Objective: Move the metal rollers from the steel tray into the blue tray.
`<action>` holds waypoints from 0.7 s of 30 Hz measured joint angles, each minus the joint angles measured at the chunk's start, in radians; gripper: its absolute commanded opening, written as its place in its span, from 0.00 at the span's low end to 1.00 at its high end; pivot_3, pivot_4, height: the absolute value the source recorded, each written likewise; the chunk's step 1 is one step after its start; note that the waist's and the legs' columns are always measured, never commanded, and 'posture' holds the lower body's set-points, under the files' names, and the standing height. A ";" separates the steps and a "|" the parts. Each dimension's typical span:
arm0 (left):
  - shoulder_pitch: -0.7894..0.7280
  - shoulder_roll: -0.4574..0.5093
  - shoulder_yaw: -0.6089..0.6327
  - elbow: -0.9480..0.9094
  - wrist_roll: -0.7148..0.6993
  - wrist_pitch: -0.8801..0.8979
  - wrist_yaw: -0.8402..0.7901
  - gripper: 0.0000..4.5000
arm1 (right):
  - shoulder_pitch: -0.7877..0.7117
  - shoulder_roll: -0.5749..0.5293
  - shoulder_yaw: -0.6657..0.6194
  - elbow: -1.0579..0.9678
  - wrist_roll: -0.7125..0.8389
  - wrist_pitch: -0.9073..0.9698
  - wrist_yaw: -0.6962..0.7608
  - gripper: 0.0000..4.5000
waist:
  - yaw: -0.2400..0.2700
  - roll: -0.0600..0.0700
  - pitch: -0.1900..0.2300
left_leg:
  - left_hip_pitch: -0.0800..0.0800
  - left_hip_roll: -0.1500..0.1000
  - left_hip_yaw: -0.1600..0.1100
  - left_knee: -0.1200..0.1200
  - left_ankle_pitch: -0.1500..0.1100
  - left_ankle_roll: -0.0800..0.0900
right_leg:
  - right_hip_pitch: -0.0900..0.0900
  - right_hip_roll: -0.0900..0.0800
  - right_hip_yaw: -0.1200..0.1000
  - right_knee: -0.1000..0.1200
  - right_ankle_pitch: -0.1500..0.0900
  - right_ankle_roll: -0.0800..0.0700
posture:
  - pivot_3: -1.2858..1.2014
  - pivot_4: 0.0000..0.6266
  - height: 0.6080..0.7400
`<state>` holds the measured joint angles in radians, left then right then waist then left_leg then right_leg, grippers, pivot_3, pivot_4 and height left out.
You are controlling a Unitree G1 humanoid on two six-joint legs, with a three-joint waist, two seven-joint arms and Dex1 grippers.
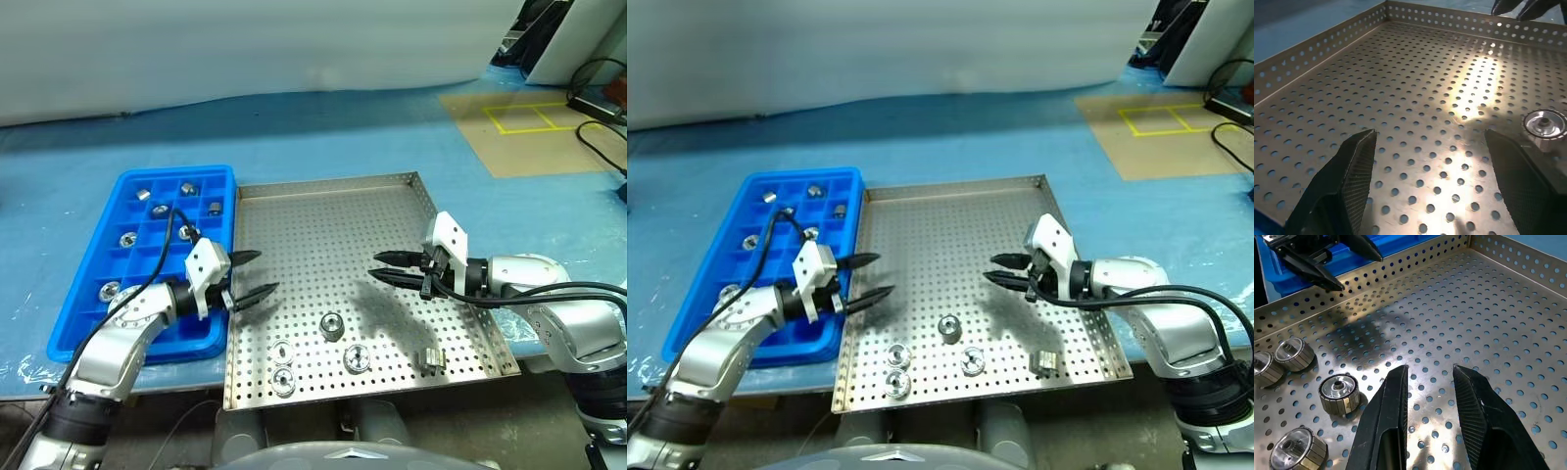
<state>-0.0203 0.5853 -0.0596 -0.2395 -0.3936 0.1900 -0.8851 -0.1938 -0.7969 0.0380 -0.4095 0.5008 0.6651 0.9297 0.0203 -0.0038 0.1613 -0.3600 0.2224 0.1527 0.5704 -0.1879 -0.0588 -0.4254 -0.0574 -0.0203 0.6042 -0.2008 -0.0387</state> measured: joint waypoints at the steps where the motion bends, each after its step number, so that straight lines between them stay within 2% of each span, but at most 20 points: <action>1: 0.014 -0.002 0.002 -0.015 0.000 0.002 0.004 0.83 | 0.007 -0.002 0.000 -0.002 0.006 0.005 0.004 0.32 | 0.000 0.000 0.000 | 0.000 0.000 0.000 0.000 0.000 0.000 | 0.000 0.000 0.000 0.000 0.000 0.000 | 0.46 0.24 1.00; 6: 0.067 -0.006 0.002 -0.057 0.010 -0.024 0.005 0.83 | 0.032 -0.016 -0.012 -0.032 0.032 0.039 0.008 0.32 | 0.000 0.000 0.000 | 0.000 0.000 0.000 -0.002 0.000 0.000 | 0.000 0.000 0.000 -0.002 0.000 0.000 | 0.46 0.24 1.00; 17: 0.109 0.046 -0.110 -0.133 0.087 -0.118 -0.110 0.83 | 0.092 -0.061 -0.055 -0.088 0.075 0.087 0.011 0.32 | 0.000 0.000 0.000 | -0.001 -0.001 0.001 -0.007 0.000 0.000 | 0.000 0.000 0.000 -0.008 0.000 0.001 | 0.45 0.24 1.00; 21: 0.126 0.098 -0.112 -0.214 0.085 -0.102 -0.120 0.83 | 0.101 -0.066 -0.068 -0.100 0.086 0.091 0.007 0.32 | -0.002 0.000 0.000 | 0.000 0.000 0.001 -0.008 0.000 0.000 | 0.000 0.001 0.000 -0.008 0.000 0.000 | 0.45 0.24 1.00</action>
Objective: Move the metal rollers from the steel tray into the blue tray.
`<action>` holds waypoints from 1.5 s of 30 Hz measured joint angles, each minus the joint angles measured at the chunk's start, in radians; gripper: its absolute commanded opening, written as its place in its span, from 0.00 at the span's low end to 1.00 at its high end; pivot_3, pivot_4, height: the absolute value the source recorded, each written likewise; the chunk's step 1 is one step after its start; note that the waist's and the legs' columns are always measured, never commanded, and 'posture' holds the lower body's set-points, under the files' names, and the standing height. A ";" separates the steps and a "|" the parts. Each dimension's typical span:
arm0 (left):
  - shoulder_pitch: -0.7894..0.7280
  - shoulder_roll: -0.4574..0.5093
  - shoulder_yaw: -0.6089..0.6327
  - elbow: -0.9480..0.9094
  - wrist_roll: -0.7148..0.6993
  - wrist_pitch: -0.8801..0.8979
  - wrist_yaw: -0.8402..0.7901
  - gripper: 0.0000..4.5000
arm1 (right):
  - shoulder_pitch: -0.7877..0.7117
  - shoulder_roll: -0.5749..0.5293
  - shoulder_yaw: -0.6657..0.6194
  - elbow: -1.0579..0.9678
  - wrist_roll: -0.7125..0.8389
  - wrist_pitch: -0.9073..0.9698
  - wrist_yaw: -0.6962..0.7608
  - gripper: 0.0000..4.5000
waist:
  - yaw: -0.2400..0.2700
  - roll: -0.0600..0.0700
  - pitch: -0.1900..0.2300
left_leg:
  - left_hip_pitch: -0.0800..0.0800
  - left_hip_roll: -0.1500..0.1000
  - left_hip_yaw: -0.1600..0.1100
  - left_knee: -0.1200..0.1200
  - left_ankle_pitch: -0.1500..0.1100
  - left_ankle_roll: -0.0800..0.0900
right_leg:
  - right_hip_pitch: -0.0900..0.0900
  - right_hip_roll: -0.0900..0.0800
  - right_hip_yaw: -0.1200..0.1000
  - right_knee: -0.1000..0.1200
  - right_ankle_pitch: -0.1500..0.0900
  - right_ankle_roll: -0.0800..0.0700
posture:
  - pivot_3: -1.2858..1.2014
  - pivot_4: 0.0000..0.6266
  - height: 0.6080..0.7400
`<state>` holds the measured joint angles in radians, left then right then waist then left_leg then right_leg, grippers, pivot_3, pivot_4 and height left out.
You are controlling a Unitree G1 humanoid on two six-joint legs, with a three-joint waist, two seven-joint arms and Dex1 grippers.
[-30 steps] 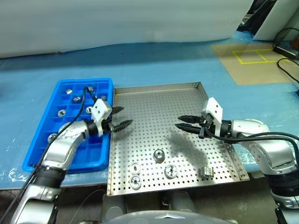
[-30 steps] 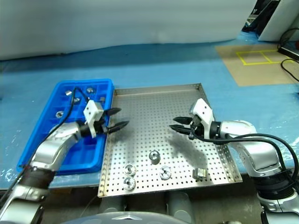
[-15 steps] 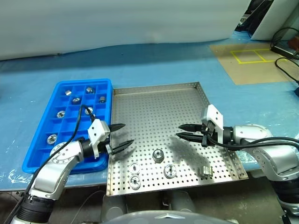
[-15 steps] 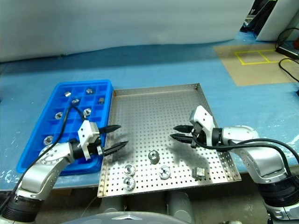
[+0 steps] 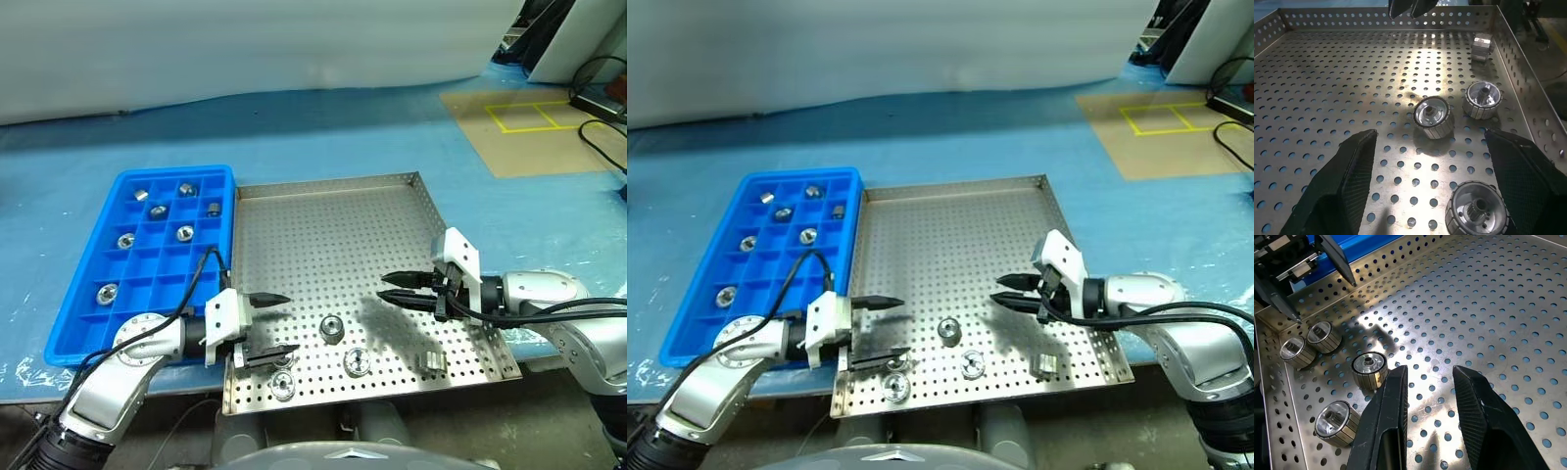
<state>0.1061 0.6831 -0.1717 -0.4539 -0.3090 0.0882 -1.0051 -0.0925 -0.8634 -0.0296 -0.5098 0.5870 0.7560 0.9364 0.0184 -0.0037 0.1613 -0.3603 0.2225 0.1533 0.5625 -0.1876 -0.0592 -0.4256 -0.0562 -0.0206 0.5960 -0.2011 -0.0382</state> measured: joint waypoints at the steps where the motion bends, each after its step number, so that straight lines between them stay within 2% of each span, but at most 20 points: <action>1: 0.003 0.015 0.001 -0.027 -0.003 0.011 -0.005 0.83 | 0.001 0.000 0.000 0.000 0.001 0.004 -0.001 0.32 | 0.000 0.000 0.000 | 0.000 0.000 0.000 0.000 0.000 0.000 | 0.000 0.000 0.000 0.000 0.000 0.000 | 0.45 0.24 1.00; 6: -0.022 0.102 0.020 -0.205 -0.045 0.132 0.002 0.83 | 0.002 -0.001 -0.002 0.000 0.005 0.016 -0.008 0.32 | -0.001 0.000 0.000 | 0.000 0.000 0.000 0.001 0.000 0.000 | 0.001 0.000 0.000 0.000 0.000 0.000 | 0.45 0.24 1.00; 11: -0.068 0.109 0.036 -0.355 -0.085 0.278 0.090 0.83 | 0.002 -0.005 -0.008 0.000 0.006 0.022 -0.018 0.32 | -0.004 0.000 0.000 | 0.002 0.000 0.000 0.001 0.000 0.000 | 0.002 0.000 0.000 0.000 0.000 0.000 | 0.44 0.24 1.00; 14: -0.071 0.091 0.053 -0.459 -0.125 0.382 0.183 0.83 | 0.002 -0.010 -0.009 0.000 0.006 0.025 -0.018 0.32 | -0.007 0.000 0.000 | 0.001 0.000 0.000 0.001 0.000 0.000 | 0.002 0.000 0.000 0.000 0.000 0.000 | 0.44 0.24 1.00; 19: -0.142 -0.023 0.051 -0.495 -0.112 0.543 0.402 0.83 | 0.001 -0.011 -0.019 0.002 0.006 0.024 -0.021 0.32 | -0.003 0.000 0.000 | 0.001 0.000 0.000 0.005 0.000 0.000 | 0.003 0.000 0.000 0.002 0.000 0.000 | 0.44 0.24 1.00; 21: -0.255 -0.075 0.016 -0.404 -0.064 0.571 0.462 0.83 | -0.004 -0.011 -0.026 0.007 0.005 0.022 -0.021 0.32 | 0.002 0.001 0.000 | 0.001 0.000 -0.001 0.008 0.000 0.000 | 0.004 0.000 0.000 0.004 0.000 0.000 | 0.44 0.24 1.00; 25: -0.533 -0.243 -0.068 0.042 0.084 0.514 0.556 0.83 | -0.015 -0.009 -0.029 0.014 0.005 0.015 -0.020 0.32 | 0.002 0.001 0.000 | -0.001 -0.001 -0.002 0.016 0.000 0.001 | 0.004 -0.001 0.001 0.004 0.002 0.004 | 0.44 0.24 1.00; 29: -0.552 -0.348 -0.076 0.402 0.143 0.313 0.560 0.83 | -0.015 -0.009 -0.029 0.024 0.003 0.015 -0.020 0.32 | -0.027 0.001 0.000 | -0.010 -0.002 -0.002 0.015 -0.001 0.003 | 0.002 -0.001 0.002 -0.001 0.004 0.006 | 0.44 0.24 1.00; 31: -0.534 -0.369 -0.074 0.505 0.155 0.214 0.535 0.83 | -0.020 -0.009 -0.029 0.026 0.003 0.015 -0.020 0.32 | -0.027 0.002 -0.001 | -0.012 -0.001 -0.003 0.012 -0.001 0.003 | 0.001 0.000 0.001 -0.003 0.008 -0.002 | 0.43 0.24 1.00; 37: -0.469 -0.375 -0.054 0.583 0.114 0.008 0.365 0.83 | -0.031 -0.009 -0.030 0.023 0.012 0.021 -0.023 0.32 | -0.018 0.002 -0.001 | -0.011 -0.001 -0.001 0.009 -0.004 0.014 | 0.001 -0.002 -0.001 -0.008 0.008 -0.003 | 0.43 0.24 1.00; 43: -0.393 -0.351 -0.039 0.531 0.068 -0.035 0.241 0.83 | 0.052 -0.029 -0.039 -0.056 0.050 0.056 -0.015 0.32 | -0.017 0.005 -0.003 | -0.004 0.000 0.001 0.009 -0.006 0.009 | 0.004 -0.002 0.000 -0.007 0.007 -0.003 | 0.44 0.24 1.00; 45: -0.381 -0.351 -0.029 0.520 0.066 -0.033 0.243 0.83 | 0.073 -0.039 -0.038 -0.078 0.048 0.053 -0.014 0.32 | -0.021 0.005 -0.003 | -0.004 0.000 0.001 0.009 -0.006 0.008 | 0.005 -0.002 0.000 -0.007 0.004 0.003 | 0.44 0.24 1.00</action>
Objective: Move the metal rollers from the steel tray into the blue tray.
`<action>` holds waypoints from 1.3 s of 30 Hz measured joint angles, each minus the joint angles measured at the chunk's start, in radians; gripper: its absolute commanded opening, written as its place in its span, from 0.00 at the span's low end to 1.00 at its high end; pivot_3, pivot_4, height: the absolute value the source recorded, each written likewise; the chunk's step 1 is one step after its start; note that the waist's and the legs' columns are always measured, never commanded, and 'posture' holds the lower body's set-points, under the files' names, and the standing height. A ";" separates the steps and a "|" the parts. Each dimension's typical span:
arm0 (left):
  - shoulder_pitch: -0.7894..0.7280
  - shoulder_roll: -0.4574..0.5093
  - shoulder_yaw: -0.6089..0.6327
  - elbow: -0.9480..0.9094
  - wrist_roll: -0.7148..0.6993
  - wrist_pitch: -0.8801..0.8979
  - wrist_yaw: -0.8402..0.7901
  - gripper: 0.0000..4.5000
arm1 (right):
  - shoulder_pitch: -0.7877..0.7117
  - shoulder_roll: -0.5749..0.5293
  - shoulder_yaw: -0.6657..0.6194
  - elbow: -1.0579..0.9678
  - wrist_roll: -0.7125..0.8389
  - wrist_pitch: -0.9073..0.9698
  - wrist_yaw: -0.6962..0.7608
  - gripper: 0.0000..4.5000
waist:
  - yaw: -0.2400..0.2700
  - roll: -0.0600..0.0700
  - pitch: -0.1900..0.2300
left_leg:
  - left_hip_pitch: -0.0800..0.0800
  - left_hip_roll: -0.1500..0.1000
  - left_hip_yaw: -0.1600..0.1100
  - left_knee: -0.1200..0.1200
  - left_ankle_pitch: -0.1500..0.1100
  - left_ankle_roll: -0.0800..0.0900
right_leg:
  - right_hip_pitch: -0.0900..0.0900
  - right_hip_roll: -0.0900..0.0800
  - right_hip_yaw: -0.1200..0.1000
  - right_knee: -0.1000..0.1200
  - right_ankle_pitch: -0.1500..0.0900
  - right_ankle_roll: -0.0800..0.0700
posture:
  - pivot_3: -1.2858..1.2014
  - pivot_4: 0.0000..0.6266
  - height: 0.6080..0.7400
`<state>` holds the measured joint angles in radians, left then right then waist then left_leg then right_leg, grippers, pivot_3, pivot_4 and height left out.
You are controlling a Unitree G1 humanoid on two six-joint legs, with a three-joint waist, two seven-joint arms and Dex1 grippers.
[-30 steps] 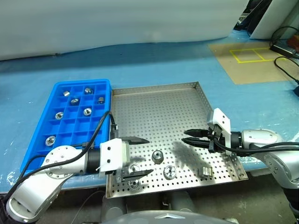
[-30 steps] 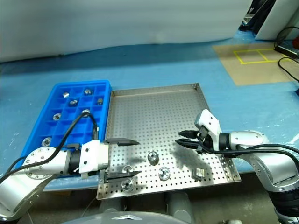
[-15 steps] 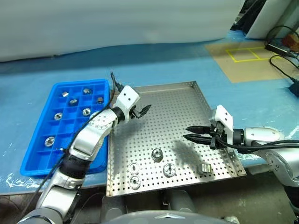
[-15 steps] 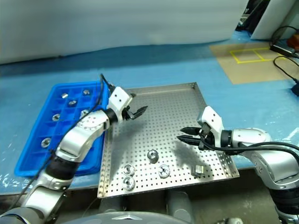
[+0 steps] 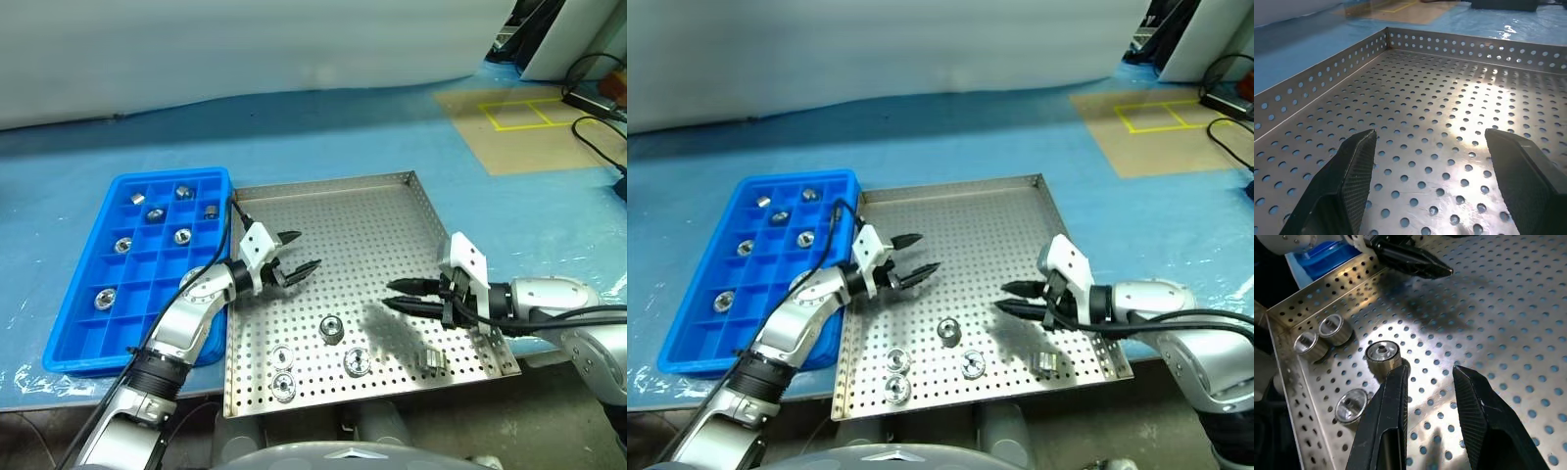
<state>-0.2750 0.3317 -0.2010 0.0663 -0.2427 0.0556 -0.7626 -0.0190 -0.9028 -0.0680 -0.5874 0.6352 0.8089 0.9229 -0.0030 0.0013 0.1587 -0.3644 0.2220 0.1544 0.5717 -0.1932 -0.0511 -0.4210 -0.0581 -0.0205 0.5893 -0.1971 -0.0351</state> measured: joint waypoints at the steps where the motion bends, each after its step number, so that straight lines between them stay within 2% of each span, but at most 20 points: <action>1: 0.003 0.000 0.003 -0.003 0.000 0.003 0.003 0.83 | 0.003 -0.002 0.000 -0.007 -0.003 -0.004 0.002 0.32 | -0.002 0.000 0.000 | 0.000 0.000 0.000 0.000 0.000 0.000 | 0.000 0.000 0.000 0.000 0.000 0.000 | 0.44 0.24 1.00; 7: 0.048 0.000 0.017 -0.059 0.002 0.023 0.027 0.83 | 0.016 -0.002 0.003 -0.025 -0.021 -0.060 0.015 0.32 | -0.005 0.000 0.000 | -0.002 0.000 0.000 -0.002 0.000 -0.001 | 0.000 0.000 0.000 -0.001 0.000 0.000 | 0.47 0.24 1.00; 10: 0.073 0.005 0.024 -0.088 0.006 0.027 0.040 0.83 | 0.014 0.004 0.024 -0.032 -0.020 -0.071 0.026 0.45 | -0.005 0.000 0.000 | -0.002 0.000 0.000 -0.005 0.000 -0.001 | 0.000 0.000 -0.001 -0.001 0.001 -0.005 | 0.48 0.24 1.00; 16: 0.124 0.022 0.050 -0.159 -0.001 0.072 0.066 0.83 | -0.003 0.037 0.062 -0.053 -0.004 -0.078 0.032 0.90 | -0.003 0.000 0.000 | -0.002 0.000 0.000 -0.006 0.001 -0.001 | -0.001 0.000 -0.001 -0.001 0.000 -0.005 | 0.49 0.24 1.00; 17: 0.131 0.024 0.053 -0.168 -0.004 0.080 0.068 0.83 | -0.008 0.039 0.064 -0.053 -0.005 -0.078 0.029 0.97 | -0.002 0.000 0.000 | -0.002 0.000 0.000 -0.006 0.001 -0.001 | -0.001 0.000 -0.001 -0.001 -0.002 -0.002 | 0.49 0.24 1.00; 18: 0.140 0.028 0.059 -0.183 -0.008 0.093 0.069 0.83 | -0.018 0.040 0.070 -0.053 -0.006 -0.078 0.025 0.98 | -0.001 0.000 0.000 | -0.001 0.000 0.000 -0.006 0.001 -0.001 | -0.001 0.000 -0.001 -0.001 -0.002 -0.001 | 0.49 0.24 1.00; 24: 0.203 0.091 0.067 -0.295 -0.065 0.164 0.015 0.83 | -0.039 0.039 0.095 -0.036 -0.013 -0.077 0.034 0.98 | 0.019 0.000 0.000 | 0.000 0.000 0.000 -0.007 0.001 -0.002 | -0.002 0.000 -0.001 -0.001 -0.002 -0.001 | 0.49 0.24 1.00; 29: 0.266 0.185 0.003 -0.390 -0.066 0.159 -0.098 0.83 | -0.037 0.039 0.109 -0.031 -0.029 -0.078 0.032 0.98 | 0.041 0.000 0.000 | 0.002 0.000 0.000 -0.007 0.001 -0.002 | -0.002 0.000 -0.001 -0.001 -0.002 -0.001 | 0.48 0.24 1.00; 39: 0.252 0.263 -0.029 -0.367 -0.053 0.076 -0.255 0.83 | -0.003 0.038 0.107 -0.029 -0.043 -0.077 0.016 0.98 | 0.044 0.001 0.000 | 0.004 0.000 0.001 -0.008 0.002 -0.004 | -0.002 0.000 -0.001 -0.001 -0.002 -0.001 | 0.47 0.24 1.00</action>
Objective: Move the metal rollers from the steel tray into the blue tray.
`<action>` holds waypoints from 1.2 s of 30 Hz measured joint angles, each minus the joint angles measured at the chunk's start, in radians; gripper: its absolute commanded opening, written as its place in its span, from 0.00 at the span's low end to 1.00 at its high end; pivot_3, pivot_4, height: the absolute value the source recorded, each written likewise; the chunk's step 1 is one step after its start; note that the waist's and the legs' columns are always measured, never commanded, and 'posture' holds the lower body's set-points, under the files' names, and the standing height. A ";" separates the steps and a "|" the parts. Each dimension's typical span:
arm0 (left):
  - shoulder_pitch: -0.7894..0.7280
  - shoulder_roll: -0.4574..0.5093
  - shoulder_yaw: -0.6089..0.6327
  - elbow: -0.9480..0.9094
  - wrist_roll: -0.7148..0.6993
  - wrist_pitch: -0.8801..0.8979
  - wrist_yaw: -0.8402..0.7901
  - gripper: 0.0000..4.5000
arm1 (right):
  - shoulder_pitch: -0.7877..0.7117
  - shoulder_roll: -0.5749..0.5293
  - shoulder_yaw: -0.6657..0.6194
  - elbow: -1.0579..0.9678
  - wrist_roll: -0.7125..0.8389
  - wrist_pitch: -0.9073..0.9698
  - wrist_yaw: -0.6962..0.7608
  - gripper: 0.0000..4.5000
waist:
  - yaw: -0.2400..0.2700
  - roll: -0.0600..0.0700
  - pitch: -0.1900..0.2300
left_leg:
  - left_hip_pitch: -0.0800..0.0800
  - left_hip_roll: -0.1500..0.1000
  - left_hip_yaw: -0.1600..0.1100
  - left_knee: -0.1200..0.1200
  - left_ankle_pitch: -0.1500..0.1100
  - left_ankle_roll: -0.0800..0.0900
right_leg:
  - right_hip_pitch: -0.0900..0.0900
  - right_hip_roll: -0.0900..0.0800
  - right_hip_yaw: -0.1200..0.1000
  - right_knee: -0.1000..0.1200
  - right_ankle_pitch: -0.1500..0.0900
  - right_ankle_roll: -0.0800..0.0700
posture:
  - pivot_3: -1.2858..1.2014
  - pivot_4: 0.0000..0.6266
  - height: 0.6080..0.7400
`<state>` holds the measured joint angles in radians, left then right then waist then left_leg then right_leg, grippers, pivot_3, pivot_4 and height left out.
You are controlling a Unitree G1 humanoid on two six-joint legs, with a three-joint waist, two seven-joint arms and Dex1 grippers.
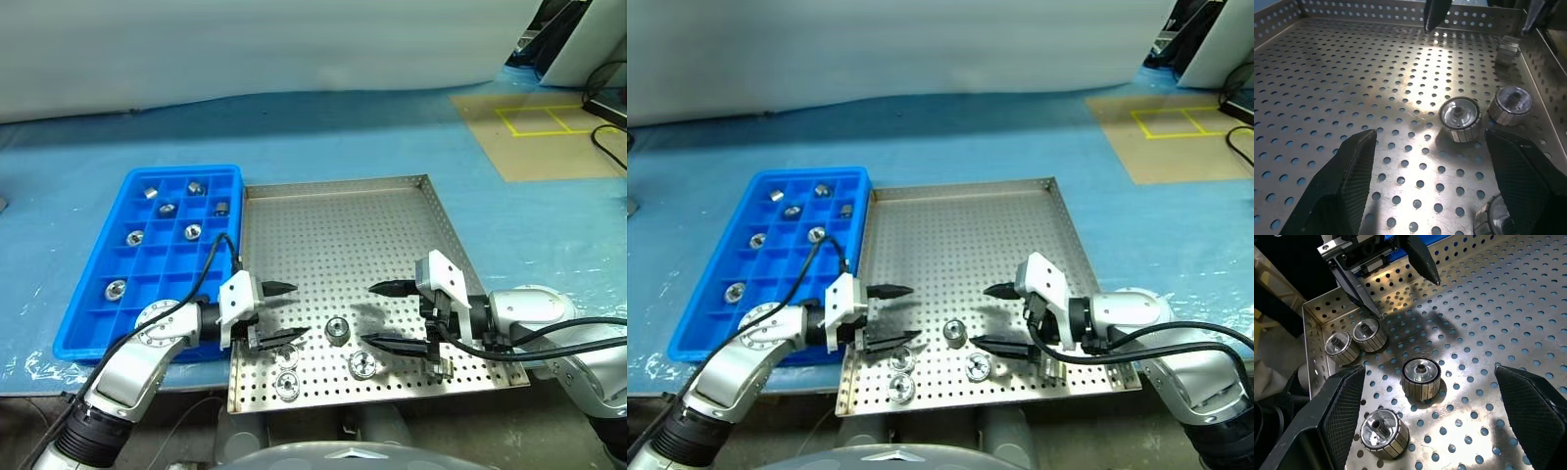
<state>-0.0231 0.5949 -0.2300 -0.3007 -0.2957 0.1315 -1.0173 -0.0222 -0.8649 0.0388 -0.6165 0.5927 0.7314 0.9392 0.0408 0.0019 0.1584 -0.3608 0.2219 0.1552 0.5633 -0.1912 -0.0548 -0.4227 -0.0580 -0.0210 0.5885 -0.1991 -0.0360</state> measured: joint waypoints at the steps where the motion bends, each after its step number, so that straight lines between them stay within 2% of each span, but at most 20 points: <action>1: -0.002 0.003 -0.004 0.004 0.003 -0.008 -0.013 0.83 | 0.003 -0.001 -0.001 0.000 0.000 0.000 -0.002 0.98 | -0.001 0.000 0.000 | 0.000 0.000 0.000 0.000 0.000 0.000 | 0.000 0.000 0.000 0.000 0.000 0.000 | 0.47 0.24 1.00; 8: -0.017 0.017 -0.043 0.024 0.043 -0.072 -0.072 0.83 | 0.011 -0.003 -0.020 0.000 0.000 0.000 -0.009 0.98 | -0.002 0.001 -0.001 | 0.003 0.000 0.001 -0.001 0.000 0.000 | 0.001 0.000 0.001 0.000 0.000 0.000 | 0.47 0.24 1.00; 17: -0.110 -0.003 -0.097 0.130 0.156 -0.099 -0.050 0.83 | 0.010 -0.009 -0.025 0.005 -0.003 0.000 -0.012 0.98 | -0.004 0.004 -0.003 | 0.010 0.000 0.002 -0.001 0.000 -0.001 | 0.006 0.000 0.002 0.000 0.000 0.001 | 0.46 0.24 1.00; 24: -0.116 0.021 -0.115 0.126 0.150 -0.114 -0.113 0.83 | -0.006 -0.013 -0.025 0.034 -0.005 0.000 -0.008 0.98 | -0.005 0.004 -0.003 | 0.008 0.000 0.002 -0.003 0.000 -0.001 | 0.004 0.000 0.002 0.000 0.000 0.000 | 0.47 0.24 1.00; 36: -0.143 0.020 -0.115 0.136 0.180 -0.129 -0.087 0.83 | -0.037 -0.013 -0.025 0.062 -0.020 -0.003 -0.003 0.98 | -0.003 0.004 -0.003 | 0.008 0.000 0.003 -0.003 0.001 -0.001 | 0.004 0.000 0.002 0.000 0.000 0.000 | 0.47 0.24 1.00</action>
<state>-0.1664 0.6146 -0.3453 -0.1651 -0.1157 0.0024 -1.1043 -0.0594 -0.8775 0.0136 -0.5541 0.5725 0.7285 0.9367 0.0378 0.0060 0.1558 -0.3527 0.2220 0.1578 0.5606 -0.1904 -0.0561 -0.4184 -0.0576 -0.0191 0.5887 -0.1992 -0.0360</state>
